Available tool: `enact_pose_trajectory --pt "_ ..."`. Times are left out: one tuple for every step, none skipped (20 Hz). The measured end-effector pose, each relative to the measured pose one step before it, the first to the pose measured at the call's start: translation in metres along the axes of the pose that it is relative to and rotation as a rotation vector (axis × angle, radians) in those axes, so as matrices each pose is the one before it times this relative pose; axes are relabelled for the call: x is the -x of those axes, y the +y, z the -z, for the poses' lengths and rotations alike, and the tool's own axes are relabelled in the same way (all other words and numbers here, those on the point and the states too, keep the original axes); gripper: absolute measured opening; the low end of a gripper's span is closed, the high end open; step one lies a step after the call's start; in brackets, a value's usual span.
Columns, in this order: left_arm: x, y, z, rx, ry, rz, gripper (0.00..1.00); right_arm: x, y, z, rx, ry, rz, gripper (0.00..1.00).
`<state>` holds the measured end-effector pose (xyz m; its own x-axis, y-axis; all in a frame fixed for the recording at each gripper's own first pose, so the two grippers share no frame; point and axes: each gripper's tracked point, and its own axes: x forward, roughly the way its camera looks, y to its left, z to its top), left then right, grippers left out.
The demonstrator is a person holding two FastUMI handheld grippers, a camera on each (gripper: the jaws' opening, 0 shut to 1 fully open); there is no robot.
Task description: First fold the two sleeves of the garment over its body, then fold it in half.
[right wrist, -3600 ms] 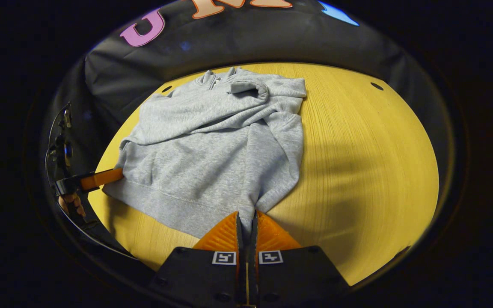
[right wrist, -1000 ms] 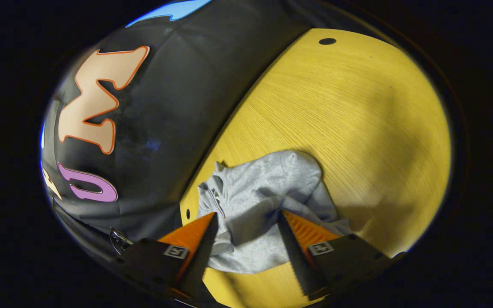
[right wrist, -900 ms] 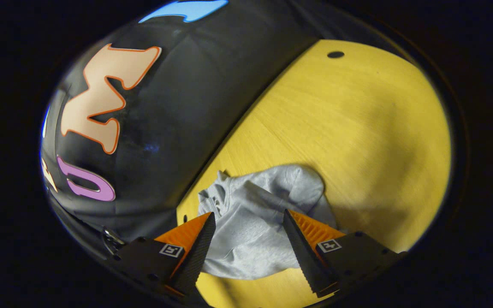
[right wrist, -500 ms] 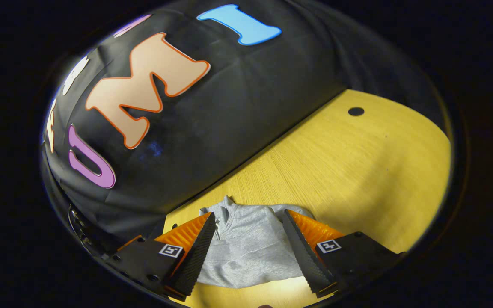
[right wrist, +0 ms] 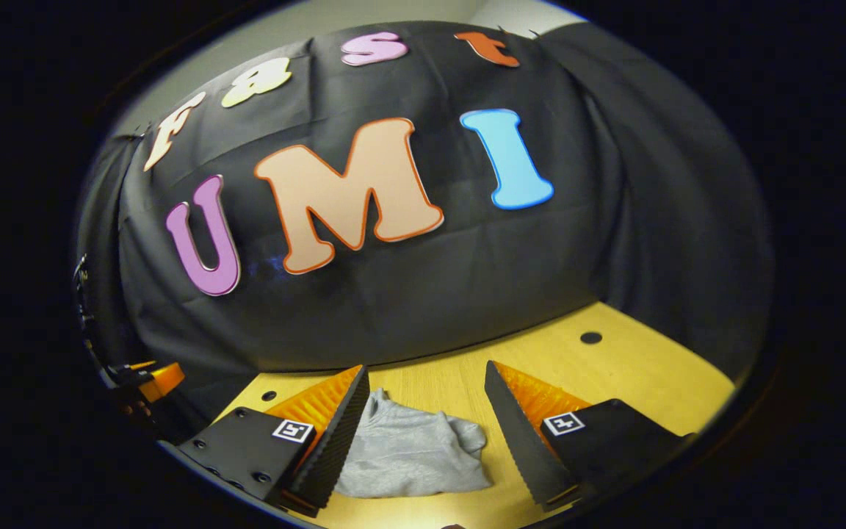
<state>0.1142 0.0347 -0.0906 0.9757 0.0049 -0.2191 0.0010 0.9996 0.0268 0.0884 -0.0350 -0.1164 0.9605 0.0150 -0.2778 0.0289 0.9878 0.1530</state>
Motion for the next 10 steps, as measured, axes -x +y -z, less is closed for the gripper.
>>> enact_pose_trajectory --pt "0.00667 -0.00182 -0.00107 0.00205 -0.00489 0.00278 0.95 0.00833 0.002 -0.00614 0.03959 -0.02835 -0.00488 0.98" --pt "0.00681 -0.00227 -0.00076 -0.00082 -0.00826 0.00352 0.97 0.00984 0.00103 -0.00512 0.03978 -0.02906 0.00057 0.97" --pt "0.01172 -0.00145 0.00012 -0.0069 -0.00811 -0.00164 0.97 0.00938 0.00107 -0.00505 0.03673 -0.01903 -0.001 0.93" --pt "0.00938 -0.00152 -0.0002 -0.00803 -0.00768 0.0013 0.96 0.00518 -0.00099 -0.00082 0.03317 -0.01445 0.00153 0.98" --pt "0.00537 -0.0034 0.00156 -0.00914 -0.00239 0.00618 0.96 0.00581 0.0002 -0.00098 0.02214 -0.00438 -0.00381 0.98" --pt "0.00403 -0.00105 -0.00016 -0.00827 -0.00254 0.00009 0.96 0.01029 -0.00164 0.01083 0.01305 -0.00092 -0.00705 0.95" --pt "0.00223 -0.00106 0.00081 -0.00272 0.00423 0.00252 0.96 0.00638 -0.00169 0.00206 0.0072 0.00407 0.00007 0.95" --pt "0.00283 -0.00098 0.00123 0.00146 0.00426 0.00132 0.96 0.00416 -0.00141 0.00098 0.00143 0.00011 -0.00316 0.95" --pt "0.00302 0.00062 -0.00104 0.00255 -0.00469 -0.00189 0.96 0.0028 -0.00117 -0.00059 0.00083 -0.00432 0.0032 0.95" --pt "0.001 0.00137 -0.00127 0.00022 -0.00363 -0.00676 1.0 0.00286 -0.00173 -0.00139 -0.00044 -0.00543 0.0058 0.95"
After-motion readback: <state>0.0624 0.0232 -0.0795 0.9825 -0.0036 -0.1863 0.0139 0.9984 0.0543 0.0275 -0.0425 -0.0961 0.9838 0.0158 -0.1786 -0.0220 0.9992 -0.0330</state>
